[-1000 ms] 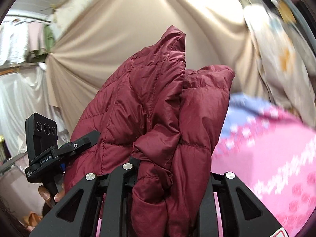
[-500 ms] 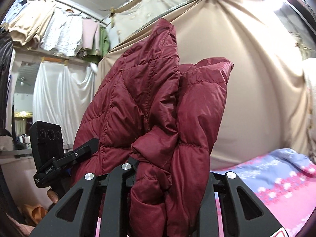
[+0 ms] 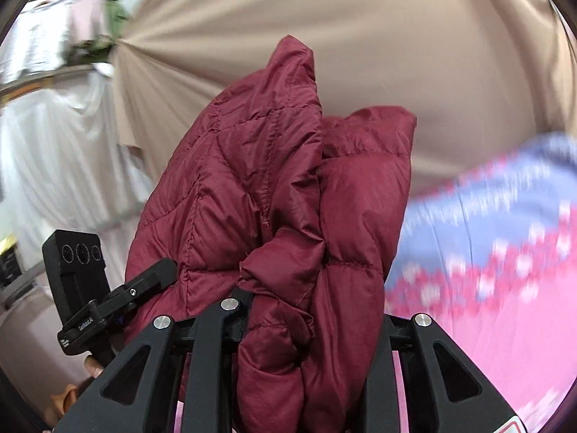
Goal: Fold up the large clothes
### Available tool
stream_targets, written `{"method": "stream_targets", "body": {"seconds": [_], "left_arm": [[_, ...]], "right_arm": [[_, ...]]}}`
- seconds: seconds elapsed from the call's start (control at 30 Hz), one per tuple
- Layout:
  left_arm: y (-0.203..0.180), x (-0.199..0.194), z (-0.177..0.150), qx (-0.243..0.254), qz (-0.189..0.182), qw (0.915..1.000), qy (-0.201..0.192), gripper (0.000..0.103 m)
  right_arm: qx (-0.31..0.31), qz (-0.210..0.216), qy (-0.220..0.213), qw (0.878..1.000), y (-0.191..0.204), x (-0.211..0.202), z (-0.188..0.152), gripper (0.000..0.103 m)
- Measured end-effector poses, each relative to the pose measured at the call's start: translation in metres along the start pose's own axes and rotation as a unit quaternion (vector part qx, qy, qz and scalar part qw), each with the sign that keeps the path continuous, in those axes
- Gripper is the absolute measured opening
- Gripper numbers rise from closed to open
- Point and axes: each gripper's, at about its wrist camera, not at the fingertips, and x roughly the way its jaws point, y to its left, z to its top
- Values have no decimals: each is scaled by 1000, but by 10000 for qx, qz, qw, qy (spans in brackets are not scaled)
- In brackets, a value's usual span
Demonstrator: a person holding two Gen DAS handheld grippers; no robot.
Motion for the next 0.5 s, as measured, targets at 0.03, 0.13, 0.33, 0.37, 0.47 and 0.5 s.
{"method": "stream_targets", "body": {"seconds": [0.03, 0.13, 0.33, 0.37, 0.47, 0.5], "left_arm": [[8, 11, -8, -87, 25, 9999, 133, 64], [42, 45, -42, -364, 164, 9974, 596, 62], [82, 80, -105, -864, 456, 9869, 1287, 61], [84, 81, -111, -874, 525, 9856, 1348, 61], [84, 80, -118, -913, 637, 9841, 1381, 62], [85, 79, -120, -947, 671, 9835, 1387, 63]], "right_arm": [[129, -126, 164, 9997, -15, 17, -14, 23], [509, -296, 570, 9966, -48, 53, -49, 23], [865, -430, 1162, 9885, -78, 102, -99, 23], [917, -432, 1245, 9870, -82, 107, -108, 23], [1060, -380, 1262, 9856, -90, 111, -119, 25], [1099, -370, 1268, 9851, -93, 113, -120, 25]]}}
